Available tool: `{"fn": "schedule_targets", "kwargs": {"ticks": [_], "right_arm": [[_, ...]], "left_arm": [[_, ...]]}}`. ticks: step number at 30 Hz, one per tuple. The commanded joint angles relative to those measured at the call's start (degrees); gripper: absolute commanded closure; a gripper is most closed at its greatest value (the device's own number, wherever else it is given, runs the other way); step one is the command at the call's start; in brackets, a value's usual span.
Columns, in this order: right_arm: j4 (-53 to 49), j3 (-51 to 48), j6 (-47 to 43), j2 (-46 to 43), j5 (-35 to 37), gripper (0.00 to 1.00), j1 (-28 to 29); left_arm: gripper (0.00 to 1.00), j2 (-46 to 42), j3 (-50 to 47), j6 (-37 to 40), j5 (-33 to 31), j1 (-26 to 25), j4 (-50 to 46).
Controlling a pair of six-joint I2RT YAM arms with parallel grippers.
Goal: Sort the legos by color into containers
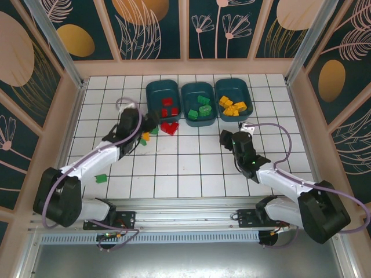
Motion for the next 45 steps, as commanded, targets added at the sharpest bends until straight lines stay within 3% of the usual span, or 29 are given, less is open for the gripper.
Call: {"fn": "schedule_targets", "kwargs": {"ticks": [1,7,18,22,37,42,45], "right_arm": [[2.8,1.8,-1.1,1.3,2.2,0.28,0.5],[1.9,2.2,-1.4,1.9,2.9,0.28,0.6],[0.7,2.7,-1.6,1.2,3.3,0.29,0.6],[0.7,2.7,-1.6,1.1,3.0,0.29,0.6],[0.8,2.8,-1.5,1.3,3.0,0.29,0.5],[1.4,3.1,-1.4,2.8,1.2,0.29,0.6],[1.9,3.5,-1.5,4.1,-0.2,0.29,0.6]], "left_arm": [[0.20,-1.3,-3.4,-7.2,-0.5,1.0,-0.3],[0.33,6.5,-0.8,-12.1,0.4,3.7,-3.3],[0.42,16.2,1.3,-15.4,4.1,4.1,-1.0],[0.54,18.1,2.6,-14.8,4.2,4.1,-1.2],[0.93,11.5,-0.7,-11.8,3.2,4.1,-3.8],[0.98,3.9,-1.1,-9.9,6.1,3.8,-4.5],[1.00,3.8,2.8,-8.3,7.2,1.4,-5.9]]}}
